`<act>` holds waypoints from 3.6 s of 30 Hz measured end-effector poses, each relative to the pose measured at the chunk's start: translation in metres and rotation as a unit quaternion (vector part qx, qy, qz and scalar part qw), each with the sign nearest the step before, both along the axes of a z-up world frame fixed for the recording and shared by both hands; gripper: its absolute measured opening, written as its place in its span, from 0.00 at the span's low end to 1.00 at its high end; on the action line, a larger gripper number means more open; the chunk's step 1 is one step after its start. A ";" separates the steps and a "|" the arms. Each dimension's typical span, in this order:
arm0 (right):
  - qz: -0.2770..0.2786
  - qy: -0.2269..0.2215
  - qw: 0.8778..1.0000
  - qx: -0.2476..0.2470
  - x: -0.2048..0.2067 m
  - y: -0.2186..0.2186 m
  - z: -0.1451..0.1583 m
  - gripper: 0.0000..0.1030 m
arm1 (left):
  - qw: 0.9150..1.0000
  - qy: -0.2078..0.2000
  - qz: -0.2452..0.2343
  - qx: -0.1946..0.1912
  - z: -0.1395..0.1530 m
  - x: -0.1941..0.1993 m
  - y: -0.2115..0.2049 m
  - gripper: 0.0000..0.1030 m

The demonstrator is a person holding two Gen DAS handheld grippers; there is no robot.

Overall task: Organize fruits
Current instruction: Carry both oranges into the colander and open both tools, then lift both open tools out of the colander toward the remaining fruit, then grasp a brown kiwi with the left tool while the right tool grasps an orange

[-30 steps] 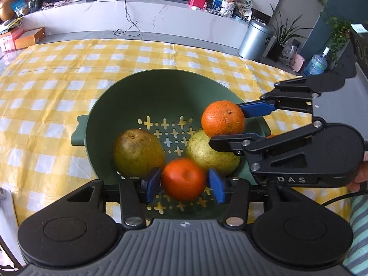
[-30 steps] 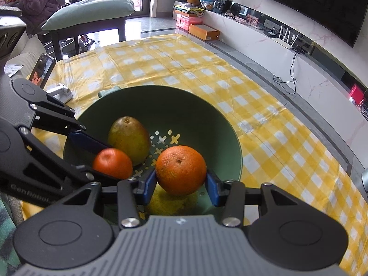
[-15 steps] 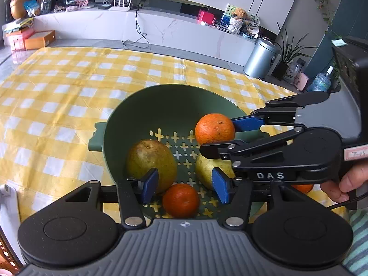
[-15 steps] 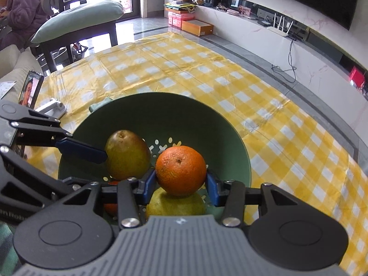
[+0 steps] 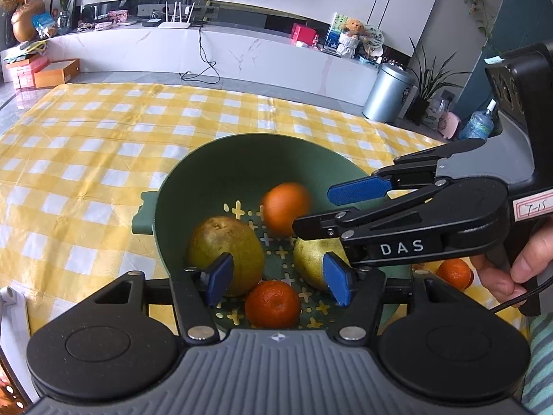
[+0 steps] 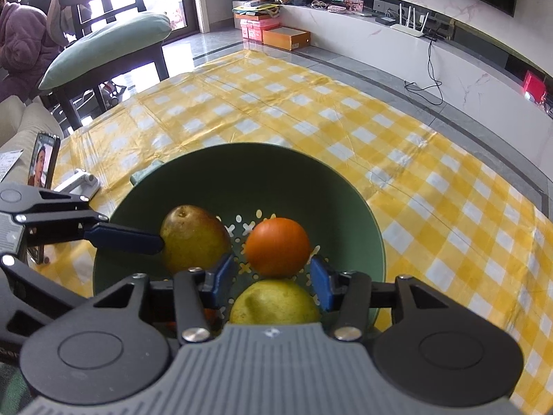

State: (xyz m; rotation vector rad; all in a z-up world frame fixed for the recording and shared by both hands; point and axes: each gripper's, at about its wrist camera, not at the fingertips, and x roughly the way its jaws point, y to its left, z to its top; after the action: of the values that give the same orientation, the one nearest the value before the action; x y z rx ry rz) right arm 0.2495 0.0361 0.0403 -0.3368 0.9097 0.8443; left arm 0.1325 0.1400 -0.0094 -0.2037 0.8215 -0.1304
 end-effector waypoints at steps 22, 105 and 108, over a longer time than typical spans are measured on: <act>-0.112 -0.086 0.989 0.049 -0.054 -0.094 0.060 0.62 | 0.999 -0.045 -0.013 0.018 0.046 -0.029 -0.050 0.69; -0.223 0.006 0.974 0.048 -0.053 -0.198 -0.041 0.40 | 0.991 0.000 -0.128 0.042 -0.051 0.005 -0.182 0.30; -0.240 0.012 0.968 0.073 -0.052 -0.208 -0.036 0.40 | 0.991 -0.009 -0.127 0.037 -0.042 0.001 -0.180 0.30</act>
State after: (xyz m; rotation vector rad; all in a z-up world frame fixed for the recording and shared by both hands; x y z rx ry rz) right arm 0.1972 -0.1719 0.0048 0.0273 0.8957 0.4625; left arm 0.1333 -0.0404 -0.0512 -0.0275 0.8309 -0.3404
